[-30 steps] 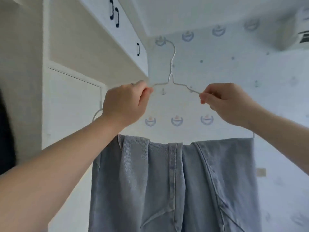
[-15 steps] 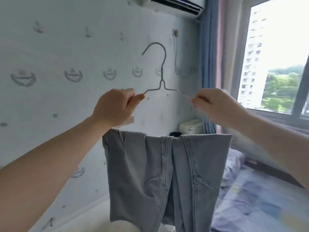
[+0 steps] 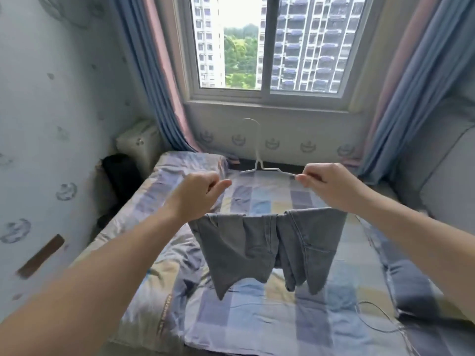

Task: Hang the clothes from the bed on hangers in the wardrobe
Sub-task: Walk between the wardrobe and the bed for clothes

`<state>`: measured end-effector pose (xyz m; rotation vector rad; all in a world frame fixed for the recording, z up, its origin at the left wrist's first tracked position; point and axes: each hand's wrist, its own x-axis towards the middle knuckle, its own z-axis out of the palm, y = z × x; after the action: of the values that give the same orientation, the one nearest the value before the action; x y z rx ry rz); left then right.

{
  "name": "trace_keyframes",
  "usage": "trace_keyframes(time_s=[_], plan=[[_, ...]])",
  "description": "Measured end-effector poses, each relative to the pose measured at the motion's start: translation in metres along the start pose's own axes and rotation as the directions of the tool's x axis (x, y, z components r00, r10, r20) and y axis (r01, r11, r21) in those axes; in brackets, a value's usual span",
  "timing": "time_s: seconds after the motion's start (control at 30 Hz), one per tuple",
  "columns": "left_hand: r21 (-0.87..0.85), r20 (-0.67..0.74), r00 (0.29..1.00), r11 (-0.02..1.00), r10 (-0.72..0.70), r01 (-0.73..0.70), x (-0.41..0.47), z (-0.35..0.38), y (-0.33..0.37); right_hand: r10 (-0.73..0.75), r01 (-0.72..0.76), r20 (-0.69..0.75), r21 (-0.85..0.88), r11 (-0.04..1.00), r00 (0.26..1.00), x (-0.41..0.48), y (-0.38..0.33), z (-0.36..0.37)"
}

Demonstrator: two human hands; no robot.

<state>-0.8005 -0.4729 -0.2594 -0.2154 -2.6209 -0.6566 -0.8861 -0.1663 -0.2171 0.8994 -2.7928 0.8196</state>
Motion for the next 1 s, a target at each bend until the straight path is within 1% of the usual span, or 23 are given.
trace_keyframes(time_s=[0.1, 0.23, 0.37, 0.43, 0.53, 0.6, 0.63, 0.73, 0.8, 0.87, 1.0], plan=[[-0.045, 0.091, 0.996, 0.999, 0.009, -0.005, 0.003, 0.045, -0.01, 0.07, -0.071, 0.047, 0.026, 0.997, 0.996, -0.013, 0.035, 0.023], [-0.049, 0.128, 0.991, 0.998, 0.044, -0.038, 0.013, 0.072, -0.016, 0.139, -0.15, 0.122, 0.083, 0.985, 0.983, -0.018, 0.063, 0.041], [-0.041, 0.113, 0.992, 0.998, 0.048, -0.044, 0.033, 0.098, -0.027, 0.177, -0.204, 0.178, 0.148, 0.968, 0.968, -0.008, 0.089, 0.056], [-0.03, 0.142, 0.989, 0.999, 0.025, -0.021, 0.043, 0.116, -0.037, 0.202, -0.244, 0.222, 0.184, 0.952, 0.954, 0.002, 0.108, 0.068], [-0.022, 0.235, 0.969, 0.996, -0.073, 0.081, 0.052, 0.149, -0.05, 0.239, -0.317, 0.317, 0.222, 0.922, 0.918, 0.018, 0.146, 0.095], [-0.006, 0.327, 0.931, 0.984, -0.164, 0.175, 0.055, 0.182, -0.062, 0.258, -0.35, 0.388, 0.189, 0.918, 0.885, 0.026, 0.173, 0.119], [0.01, 0.377, 0.9, 0.973, -0.217, 0.231, 0.055, 0.201, -0.07, 0.267, -0.364, 0.429, 0.161, 0.918, 0.863, 0.03, 0.186, 0.134], [0.065, 0.528, 0.779, 0.931, -0.338, 0.36, 0.054, 0.26, -0.095, 0.303, -0.399, 0.546, 0.062, 0.915, 0.781, 0.039, 0.229, 0.185], [0.099, 0.59, 0.707, 0.905, -0.389, 0.415, 0.056, 0.295, -0.113, 0.332, -0.416, 0.574, 0.017, 0.909, 0.749, 0.049, 0.253, 0.22], [0.107, 0.594, 0.676, 0.876, -0.436, 0.471, 0.063, 0.328, -0.135, 0.383, -0.452, 0.554, -0.014, 0.892, 0.74, 0.063, 0.277, 0.253], [0.119, 0.589, 0.665, 0.863, -0.459, 0.491, 0.079, 0.397, -0.184, 0.443, -0.489, 0.511, -0.05, 0.871, 0.737, 0.087, 0.324, 0.313]])
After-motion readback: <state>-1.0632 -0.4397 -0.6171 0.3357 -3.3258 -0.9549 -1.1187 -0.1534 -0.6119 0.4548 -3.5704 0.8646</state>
